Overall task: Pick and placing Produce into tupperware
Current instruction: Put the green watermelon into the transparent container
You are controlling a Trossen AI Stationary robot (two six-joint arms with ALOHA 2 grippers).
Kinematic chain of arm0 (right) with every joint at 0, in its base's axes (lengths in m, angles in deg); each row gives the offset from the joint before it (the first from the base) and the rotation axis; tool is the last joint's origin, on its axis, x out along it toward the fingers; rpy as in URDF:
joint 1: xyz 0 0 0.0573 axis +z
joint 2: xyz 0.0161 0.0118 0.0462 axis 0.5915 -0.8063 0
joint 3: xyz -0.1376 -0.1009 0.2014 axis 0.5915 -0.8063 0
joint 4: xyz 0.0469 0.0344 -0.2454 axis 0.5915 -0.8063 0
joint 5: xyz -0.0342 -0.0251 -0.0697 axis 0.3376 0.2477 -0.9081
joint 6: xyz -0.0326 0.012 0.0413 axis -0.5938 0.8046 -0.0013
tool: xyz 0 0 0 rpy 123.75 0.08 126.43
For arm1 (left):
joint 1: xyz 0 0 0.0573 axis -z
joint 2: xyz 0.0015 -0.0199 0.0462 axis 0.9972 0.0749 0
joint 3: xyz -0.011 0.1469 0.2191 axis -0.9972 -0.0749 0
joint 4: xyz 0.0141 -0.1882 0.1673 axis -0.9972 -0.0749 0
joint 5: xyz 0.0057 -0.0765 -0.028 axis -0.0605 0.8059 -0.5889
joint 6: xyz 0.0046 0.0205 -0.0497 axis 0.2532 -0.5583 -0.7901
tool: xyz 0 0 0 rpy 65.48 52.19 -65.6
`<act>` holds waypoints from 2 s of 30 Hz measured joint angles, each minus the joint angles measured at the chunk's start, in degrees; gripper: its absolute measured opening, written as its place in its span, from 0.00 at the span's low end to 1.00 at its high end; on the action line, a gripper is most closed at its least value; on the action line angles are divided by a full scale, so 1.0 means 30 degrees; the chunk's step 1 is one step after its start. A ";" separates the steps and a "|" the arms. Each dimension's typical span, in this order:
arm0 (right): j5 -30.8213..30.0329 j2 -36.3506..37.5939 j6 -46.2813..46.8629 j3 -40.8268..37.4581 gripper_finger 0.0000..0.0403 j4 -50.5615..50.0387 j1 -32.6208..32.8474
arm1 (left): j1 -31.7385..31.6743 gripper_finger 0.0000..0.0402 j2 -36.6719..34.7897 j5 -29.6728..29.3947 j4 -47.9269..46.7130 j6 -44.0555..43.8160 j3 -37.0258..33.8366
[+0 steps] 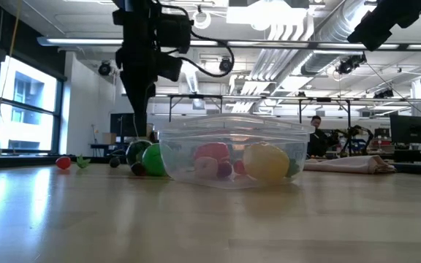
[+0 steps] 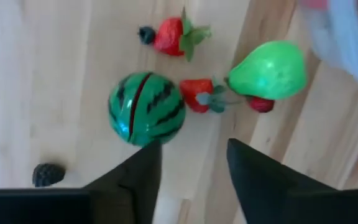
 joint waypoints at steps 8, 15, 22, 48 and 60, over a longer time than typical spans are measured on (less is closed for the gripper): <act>0.0001 0.0004 0.0024 -0.0001 0.26 -0.0015 0.0004 | -0.0007 0.71 0.0968 -0.2874 0.0230 0.0956 -0.0007; 0.0000 0.0000 0.0024 0.0000 0.26 -0.0015 0.0000 | 0.0000 0.85 0.1304 -0.2571 0.1738 0.1875 0.0000; 0.0000 0.0005 0.0022 0.0000 0.26 -0.0009 0.0000 | -0.0007 0.90 0.1582 -0.2146 0.2045 0.2335 -0.0015; 0.0000 0.0001 0.0017 0.0000 0.26 -0.0051 0.0000 | -0.0022 0.91 0.4168 -0.2813 0.1076 0.2349 -0.0044; 0.0000 -0.0002 0.0024 0.0000 0.26 -0.0052 0.0007 | -0.0432 0.90 0.4168 -0.3786 -0.0030 0.1209 -0.0051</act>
